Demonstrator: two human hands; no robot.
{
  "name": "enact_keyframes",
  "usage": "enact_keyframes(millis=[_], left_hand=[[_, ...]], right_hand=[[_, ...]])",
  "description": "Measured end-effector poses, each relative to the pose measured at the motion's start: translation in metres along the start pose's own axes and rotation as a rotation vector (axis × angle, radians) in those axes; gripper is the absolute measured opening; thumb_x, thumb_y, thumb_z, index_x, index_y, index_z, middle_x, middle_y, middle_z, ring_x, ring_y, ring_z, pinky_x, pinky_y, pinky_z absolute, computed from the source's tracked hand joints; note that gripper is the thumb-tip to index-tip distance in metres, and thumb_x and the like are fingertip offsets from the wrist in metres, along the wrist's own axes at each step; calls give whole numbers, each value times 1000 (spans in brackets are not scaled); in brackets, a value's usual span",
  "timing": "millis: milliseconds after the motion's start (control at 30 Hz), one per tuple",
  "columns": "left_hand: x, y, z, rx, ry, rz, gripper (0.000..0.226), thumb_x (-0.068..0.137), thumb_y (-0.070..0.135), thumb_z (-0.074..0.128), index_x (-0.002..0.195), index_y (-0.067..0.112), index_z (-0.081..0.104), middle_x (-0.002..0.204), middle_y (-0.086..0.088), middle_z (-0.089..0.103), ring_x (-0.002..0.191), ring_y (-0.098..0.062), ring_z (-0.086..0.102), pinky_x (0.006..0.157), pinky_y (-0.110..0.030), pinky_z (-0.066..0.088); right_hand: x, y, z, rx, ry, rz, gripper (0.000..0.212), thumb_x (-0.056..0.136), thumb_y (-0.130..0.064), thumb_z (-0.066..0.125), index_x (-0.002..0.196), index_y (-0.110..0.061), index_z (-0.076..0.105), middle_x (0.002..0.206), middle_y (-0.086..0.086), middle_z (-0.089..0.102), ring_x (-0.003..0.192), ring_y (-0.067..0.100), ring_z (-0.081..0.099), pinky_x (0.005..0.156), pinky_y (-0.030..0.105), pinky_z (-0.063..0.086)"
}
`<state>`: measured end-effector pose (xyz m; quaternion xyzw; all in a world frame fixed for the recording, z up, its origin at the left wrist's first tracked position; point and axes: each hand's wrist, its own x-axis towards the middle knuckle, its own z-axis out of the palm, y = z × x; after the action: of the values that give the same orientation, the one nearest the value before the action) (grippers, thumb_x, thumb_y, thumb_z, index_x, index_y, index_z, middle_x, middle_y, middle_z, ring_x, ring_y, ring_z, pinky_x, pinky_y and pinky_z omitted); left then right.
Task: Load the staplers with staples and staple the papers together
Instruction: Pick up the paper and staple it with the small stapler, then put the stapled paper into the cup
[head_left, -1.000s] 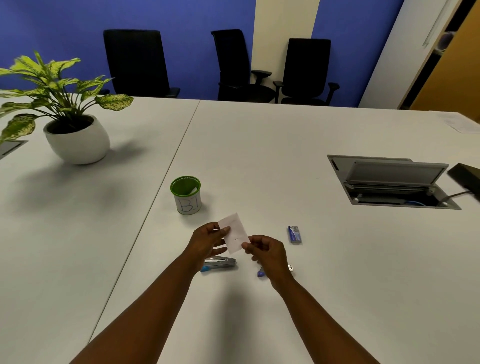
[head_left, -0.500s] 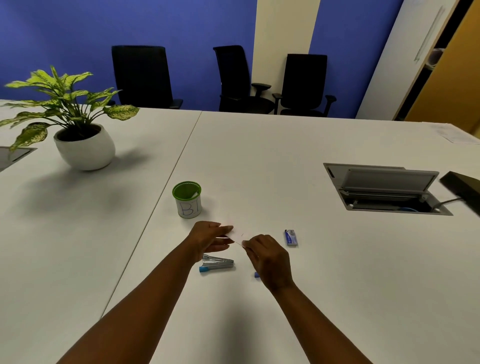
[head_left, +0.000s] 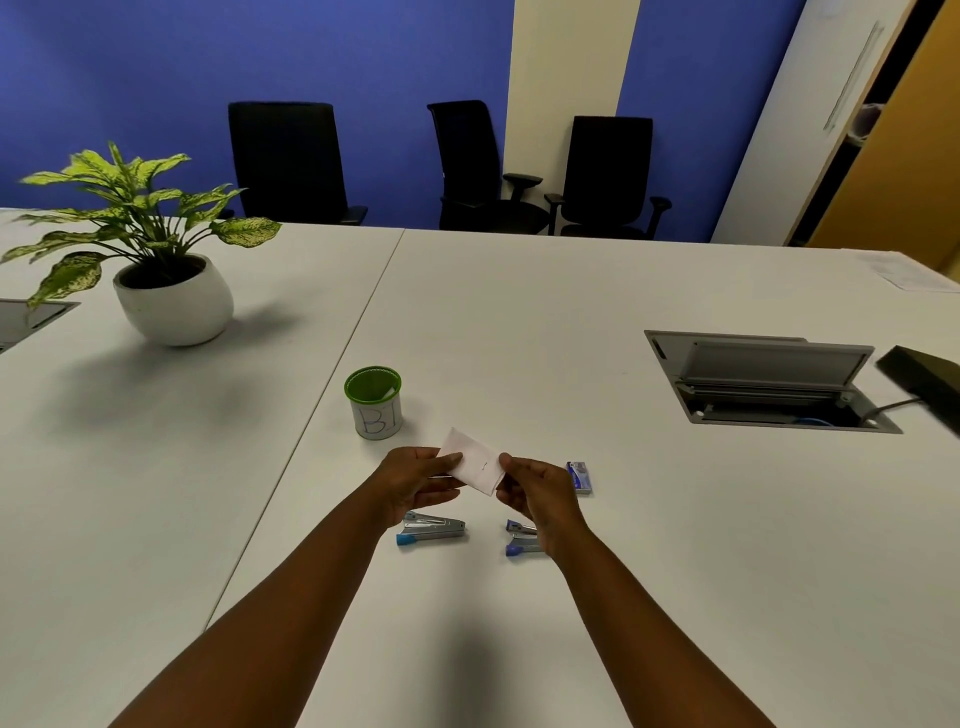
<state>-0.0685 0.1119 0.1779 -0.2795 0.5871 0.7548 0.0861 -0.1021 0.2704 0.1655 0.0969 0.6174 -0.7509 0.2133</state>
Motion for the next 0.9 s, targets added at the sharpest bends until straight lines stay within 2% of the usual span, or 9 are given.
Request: enact_keyframes(millis=[133, 333, 500, 600, 633, 700, 767, 900], left_hand=[[2, -3, -2, -25, -21, -3, 38, 85, 10, 63, 119, -4, 55, 91, -14, 67, 72, -20, 69, 62, -27, 59], [6, -6, -3, -72, 25, 14, 30, 85, 9, 62, 113, -3, 56, 86, -14, 66, 56, -16, 70, 54, -24, 59], [11, -12, -5, -82, 67, 28, 27, 86, 13, 62, 108, -1, 57, 92, -15, 65, 77, -25, 66, 57, -26, 58], [20, -19, -14, -24, 191, 160, 20, 88, 18, 60, 103, 4, 61, 97, -15, 66, 89, -29, 65, 67, -29, 55], [25, -22, -22, 75, 280, 246, 17, 89, 17, 58, 101, 6, 62, 97, -15, 67, 92, -30, 65, 70, -29, 52], [33, -30, -43, 456, 487, 430, 19, 90, 17, 57, 103, 6, 66, 100, -16, 70, 95, -32, 65, 78, -30, 47], [41, -38, -64, 690, 579, 541, 28, 90, 16, 57, 113, 2, 62, 111, -18, 67, 104, -32, 63, 88, -33, 45], [58, -48, -93, 934, 590, 480, 46, 94, 19, 49, 138, 6, 40, 139, -14, 48, 128, -29, 44, 103, -39, 37]], right_hand=[[-3, -4, 3, 88, -8, 50, 8, 85, -12, 63, 80, -6, 62, 78, 8, 64, 66, 17, 60, 49, 14, 54], [-3, -4, 6, 73, -9, 63, 9, 84, -12, 65, 88, -4, 64, 77, 8, 64, 67, 18, 62, 50, 15, 55], [0, 5, 8, -39, -17, 32, 20, 80, -1, 67, 99, 4, 63, 74, 9, 64, 65, 19, 63, 50, 15, 54], [8, 9, 8, -93, 69, -2, 16, 82, -3, 65, 99, -2, 63, 79, 9, 65, 66, 18, 64, 54, 19, 56], [12, 11, 8, -123, 97, -14, 17, 84, -4, 64, 101, -3, 63, 84, 10, 66, 67, 18, 65, 58, 22, 56], [20, 13, 8, -175, 136, -38, 19, 87, -6, 61, 105, -3, 62, 91, 10, 65, 70, 18, 65, 63, 26, 56], [28, 15, 10, -201, 156, -63, 19, 89, -5, 57, 107, -3, 61, 93, 10, 64, 69, 18, 65, 63, 26, 56], [43, 17, 20, -328, 192, -154, 22, 89, -3, 56, 110, -2, 61, 98, 10, 62, 73, 21, 63, 64, 25, 57]])
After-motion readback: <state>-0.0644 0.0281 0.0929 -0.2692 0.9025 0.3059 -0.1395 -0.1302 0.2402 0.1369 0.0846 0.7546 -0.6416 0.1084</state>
